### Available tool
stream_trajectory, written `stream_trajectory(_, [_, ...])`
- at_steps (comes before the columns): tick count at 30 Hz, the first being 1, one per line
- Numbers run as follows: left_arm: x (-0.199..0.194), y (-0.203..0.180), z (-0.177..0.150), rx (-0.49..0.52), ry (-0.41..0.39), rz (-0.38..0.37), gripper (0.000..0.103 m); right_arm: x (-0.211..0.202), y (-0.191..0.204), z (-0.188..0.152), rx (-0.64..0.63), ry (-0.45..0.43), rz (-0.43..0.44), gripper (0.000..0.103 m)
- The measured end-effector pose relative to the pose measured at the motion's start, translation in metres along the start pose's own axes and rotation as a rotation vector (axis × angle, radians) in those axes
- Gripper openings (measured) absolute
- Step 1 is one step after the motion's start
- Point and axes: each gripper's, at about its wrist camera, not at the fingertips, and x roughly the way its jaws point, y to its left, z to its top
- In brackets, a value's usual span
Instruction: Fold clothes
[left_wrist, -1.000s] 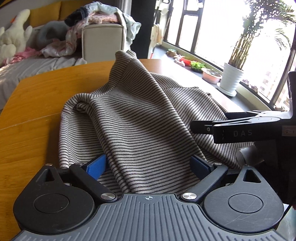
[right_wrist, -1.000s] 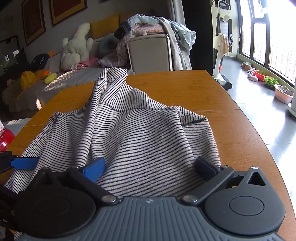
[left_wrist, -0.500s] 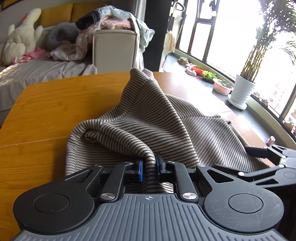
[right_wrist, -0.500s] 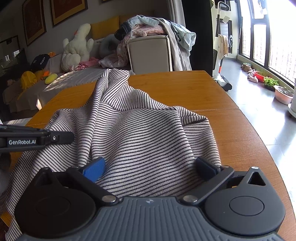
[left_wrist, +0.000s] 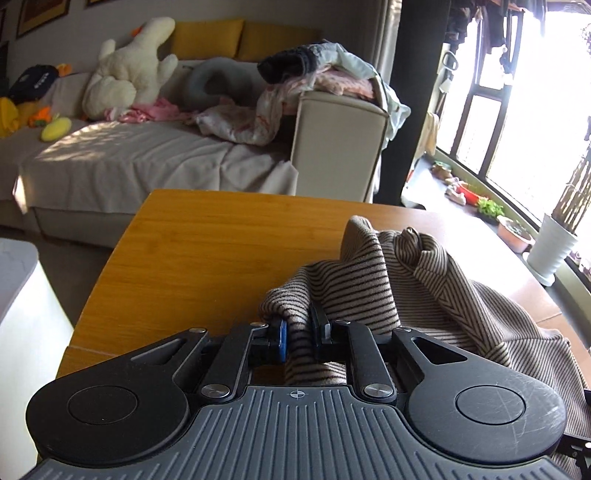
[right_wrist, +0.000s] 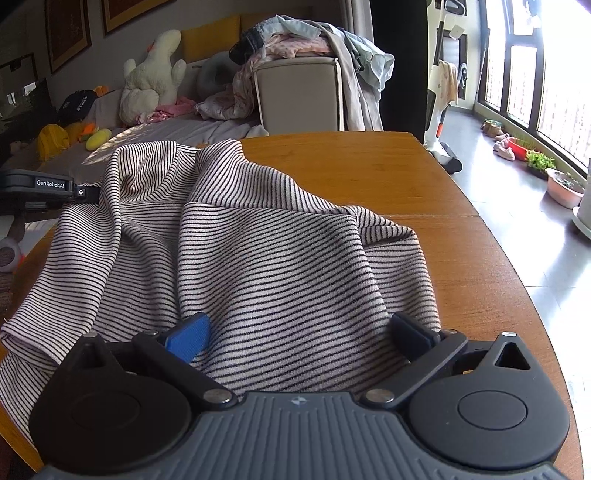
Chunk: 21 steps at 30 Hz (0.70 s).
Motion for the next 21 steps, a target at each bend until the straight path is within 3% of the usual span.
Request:
stream_trajectory(5, [-0.002, 0.008, -0.008, -0.023, 0.004, -0.021, 0.017, 0.006, -0.003, 0.012, 0.045, 0.043, -0.01, 0.103])
stream_trajectory(10, [0.0, 0.024, -0.007, -0.087, 0.042, -0.071, 0.018, 0.011, 0.004, 0.016, -0.023, 0.102, -0.03, 0.103])
stream_trajectory(12, [-0.004, 0.027, -0.006, -0.096, 0.06, -0.082, 0.03, 0.012, 0.004, 0.017, -0.033, 0.111, -0.026, 0.103])
stream_trajectory(13, [-0.007, 0.027, -0.005, -0.094, 0.064, -0.078, 0.066, 0.011, 0.004, 0.017, -0.046, 0.114, -0.021, 0.103])
stream_trajectory(14, [-0.012, 0.028, -0.004, -0.084, 0.048, -0.054, 0.094, 0.011, 0.004, 0.017, -0.065, 0.118, -0.009, 0.103])
stream_trajectory(17, [-0.023, 0.033, 0.0, -0.06, 0.018, -0.05, 0.095, 0.005, -0.002, 0.022, -0.07, 0.12, 0.036, 0.103])
stream_trajectory(21, [-0.029, 0.033, 0.007, -0.035, 0.004, -0.034, 0.095, -0.02, 0.001, 0.034, -0.081, -0.059, -0.002, 0.103])
